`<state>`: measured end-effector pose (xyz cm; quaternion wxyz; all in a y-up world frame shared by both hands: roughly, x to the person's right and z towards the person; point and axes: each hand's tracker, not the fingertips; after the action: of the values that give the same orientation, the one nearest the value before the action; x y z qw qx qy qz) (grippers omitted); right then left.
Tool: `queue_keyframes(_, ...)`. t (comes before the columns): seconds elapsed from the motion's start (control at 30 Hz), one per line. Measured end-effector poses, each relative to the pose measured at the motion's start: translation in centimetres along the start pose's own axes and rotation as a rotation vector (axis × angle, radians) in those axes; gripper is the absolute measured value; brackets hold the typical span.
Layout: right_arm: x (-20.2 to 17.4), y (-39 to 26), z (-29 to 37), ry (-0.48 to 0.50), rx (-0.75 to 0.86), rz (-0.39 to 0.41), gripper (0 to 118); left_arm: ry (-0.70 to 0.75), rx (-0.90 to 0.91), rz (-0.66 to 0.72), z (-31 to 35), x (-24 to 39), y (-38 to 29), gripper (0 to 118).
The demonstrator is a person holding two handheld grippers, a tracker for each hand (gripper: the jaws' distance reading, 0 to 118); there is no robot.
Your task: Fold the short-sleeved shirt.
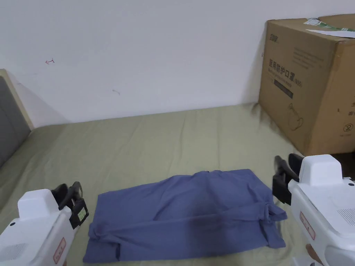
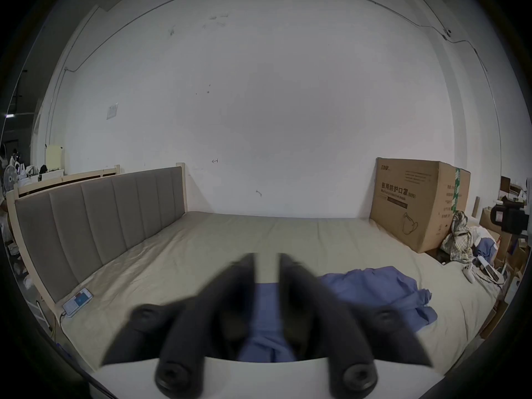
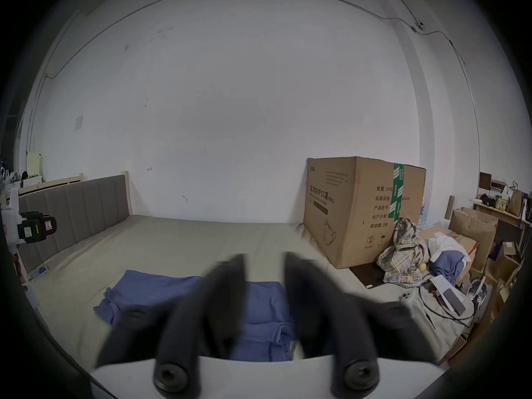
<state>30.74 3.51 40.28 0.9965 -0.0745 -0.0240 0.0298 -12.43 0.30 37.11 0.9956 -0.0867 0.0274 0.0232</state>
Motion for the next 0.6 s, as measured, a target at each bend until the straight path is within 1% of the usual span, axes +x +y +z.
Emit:
queue_keyframes(0.03,0.0,-0.2,0.1,-0.001,0.008,0.005,0,-0.004,-0.002,-0.002,0.3,-0.1,-0.2,0)
queue_keyframes(0.13,0.1,-0.5,0.3,0.006,0.005,0.017,0,-0.029,-0.05,0.006,0.5,-0.4,-1.1,0)
queue_keyframes(0.23,0.5,-1.0,-0.1,0.013,-0.011,0.006,0,-0.018,-0.108,-0.002,-0.3,-0.7,-1.7,0)
queue_keyframes(0.37,0.7,-1.5,-0.7,0.01,-0.024,0.003,0,-0.006,-0.275,0.006,-3.3,-1.5,-3.0,0)
queue_keyframes(0.4,0.7,-1.6,-0.8,0.008,-0.028,-0.001,0,-0.009,-0.34,0.01,-4.4,-1.9,-3.6,0)
queue_keyframes(0.47,0.9,-1.9,-1.3,0.006,-0.04,-0.006,0,-0.015,-0.433,0.051,-6.5,-2.7,-5.2,0)
queue_keyframes(0.6,1.2,-2.9,-2.6,-0.007,-0.073,-0.003,0,0.033,-0.595,0.065,-11.1,-4.2,-8.8,0)
